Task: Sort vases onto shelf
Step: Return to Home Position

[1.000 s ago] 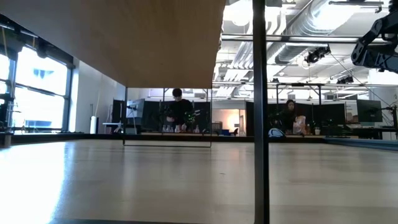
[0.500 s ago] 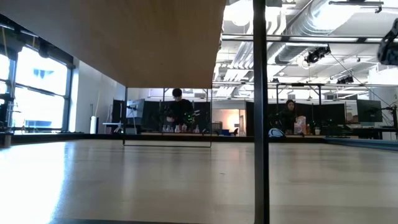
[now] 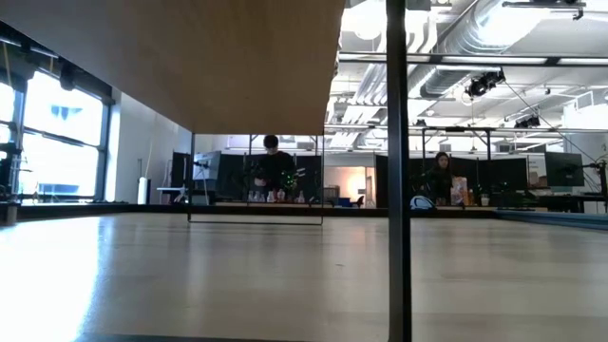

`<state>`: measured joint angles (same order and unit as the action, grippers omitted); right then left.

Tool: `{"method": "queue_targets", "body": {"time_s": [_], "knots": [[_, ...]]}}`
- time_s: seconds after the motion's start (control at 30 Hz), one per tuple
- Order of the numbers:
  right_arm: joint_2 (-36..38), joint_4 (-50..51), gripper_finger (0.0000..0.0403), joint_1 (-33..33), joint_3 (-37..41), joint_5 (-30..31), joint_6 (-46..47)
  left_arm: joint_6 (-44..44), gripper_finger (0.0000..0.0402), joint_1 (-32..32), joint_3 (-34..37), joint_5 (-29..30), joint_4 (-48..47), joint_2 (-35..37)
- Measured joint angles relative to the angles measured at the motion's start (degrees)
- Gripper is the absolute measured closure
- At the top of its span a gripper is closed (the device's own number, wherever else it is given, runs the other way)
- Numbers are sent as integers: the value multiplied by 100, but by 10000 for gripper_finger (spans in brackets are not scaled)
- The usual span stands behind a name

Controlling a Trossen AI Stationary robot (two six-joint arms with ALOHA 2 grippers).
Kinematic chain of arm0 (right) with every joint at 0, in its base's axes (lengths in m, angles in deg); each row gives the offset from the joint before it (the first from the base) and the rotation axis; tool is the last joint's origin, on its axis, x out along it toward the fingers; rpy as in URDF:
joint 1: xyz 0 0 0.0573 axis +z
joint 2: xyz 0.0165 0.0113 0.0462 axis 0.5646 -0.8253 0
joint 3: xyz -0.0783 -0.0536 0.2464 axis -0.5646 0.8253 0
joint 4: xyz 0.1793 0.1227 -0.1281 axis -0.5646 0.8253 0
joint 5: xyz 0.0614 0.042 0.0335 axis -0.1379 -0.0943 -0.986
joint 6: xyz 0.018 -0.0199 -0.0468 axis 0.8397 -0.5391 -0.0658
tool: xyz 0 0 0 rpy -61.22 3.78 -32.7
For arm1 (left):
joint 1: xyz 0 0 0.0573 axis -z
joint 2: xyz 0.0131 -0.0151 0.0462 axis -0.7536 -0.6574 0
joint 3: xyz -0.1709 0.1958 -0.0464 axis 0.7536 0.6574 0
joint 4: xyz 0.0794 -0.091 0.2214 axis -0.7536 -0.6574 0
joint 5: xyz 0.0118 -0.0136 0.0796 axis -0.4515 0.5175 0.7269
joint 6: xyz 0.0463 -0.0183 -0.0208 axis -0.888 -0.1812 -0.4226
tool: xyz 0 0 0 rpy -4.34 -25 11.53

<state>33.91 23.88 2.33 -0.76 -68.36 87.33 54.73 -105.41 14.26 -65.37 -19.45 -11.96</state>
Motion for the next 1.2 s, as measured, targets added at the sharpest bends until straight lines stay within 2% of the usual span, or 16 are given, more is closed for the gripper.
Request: {"method": "queue_targets", "body": {"time_s": [0.2,0.33,0.53,0.7,0.8,0.97,1.2], "knots": [[-288,-646,402,-941,0,-1693,-1116,1,401,0,0,-34,-447,-1],[-322,-311,402,-1289,0,-2146,-1842,0,401,0,0,-216,-616,0],[-52,521,402,-1727,0,-2142,-2482,4,401,0,0,-287,-618,0],[825,1122,402,-2010,0,-2083,-2646,4,401,0,0,-287,-618,-1],[1513,1511,402,-2061,0,-1704,-2656,2,401,0,0,-286,-618,-2],[2444,2309,402,-2059,0,-702,-2515,0,401,-1,0,-274,-618,0],[2958,2897,402,-2058,0,-542,-2835,-19,401,-1,0,-388,-618,-1]]}}
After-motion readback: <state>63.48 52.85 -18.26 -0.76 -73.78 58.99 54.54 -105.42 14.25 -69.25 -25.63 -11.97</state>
